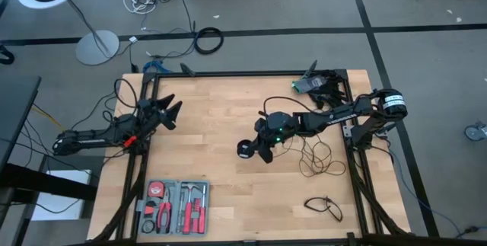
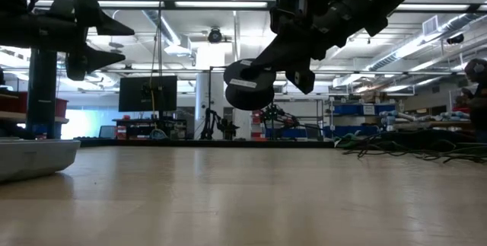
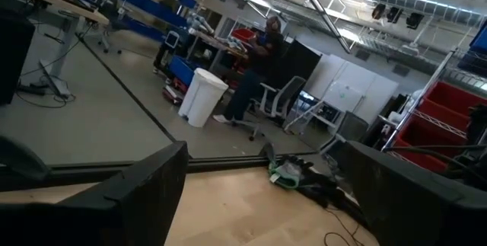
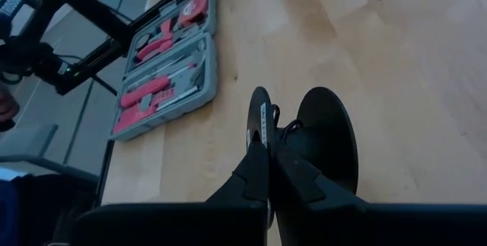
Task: Coil cords
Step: Coil the black wire onto the spool
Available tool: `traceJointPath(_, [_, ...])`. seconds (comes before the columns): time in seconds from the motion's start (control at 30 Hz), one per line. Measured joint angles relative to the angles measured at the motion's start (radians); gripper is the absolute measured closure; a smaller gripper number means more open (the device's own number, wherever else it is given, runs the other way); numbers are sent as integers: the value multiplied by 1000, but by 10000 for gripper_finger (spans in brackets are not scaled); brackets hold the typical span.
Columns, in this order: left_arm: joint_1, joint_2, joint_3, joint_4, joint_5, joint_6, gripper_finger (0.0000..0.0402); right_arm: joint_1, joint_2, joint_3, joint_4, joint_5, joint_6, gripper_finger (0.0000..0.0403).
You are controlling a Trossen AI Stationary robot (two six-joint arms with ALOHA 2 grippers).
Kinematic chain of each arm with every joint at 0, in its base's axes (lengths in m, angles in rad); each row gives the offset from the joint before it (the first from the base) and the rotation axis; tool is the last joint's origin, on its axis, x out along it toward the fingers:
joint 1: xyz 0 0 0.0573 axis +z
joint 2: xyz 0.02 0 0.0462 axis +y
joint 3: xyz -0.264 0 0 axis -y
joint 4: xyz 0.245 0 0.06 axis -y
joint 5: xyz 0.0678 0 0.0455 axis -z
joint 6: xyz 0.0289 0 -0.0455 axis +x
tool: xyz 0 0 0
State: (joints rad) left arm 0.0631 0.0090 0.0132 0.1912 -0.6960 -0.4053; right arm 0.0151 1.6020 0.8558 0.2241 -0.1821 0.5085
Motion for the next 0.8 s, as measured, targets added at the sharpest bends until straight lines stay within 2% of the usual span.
traceJointPath(0.3, [0, 0, 0, -1, -52, 37, 46, 0, 0, 0, 0, 17, 17, 400])
traceJointPath(0.37, [0, 0, 0, 0, -42, -7, 46, 0, 0, 0, 0, 17, 17, 400])
traceJointPath(0.43, [2, 0, 0, 0, 14, -43, 46, 0, 0, 0, 0, 17, 17, 400])
traceJointPath(0.6, [24, 11, 33, -9, 231, 0, 46, -2, 0, 0, 0, 17, 17, 400])
traceJointPath(0.7, [37, 47, 122, -68, 263, 32, 46, -7, 0, 0, 2, 17, 17, 400])
traceJointPath(0.8, [44, 125, 253, -236, 270, 36, 46, -15, 0, 0, 17, 17, 22, 400])
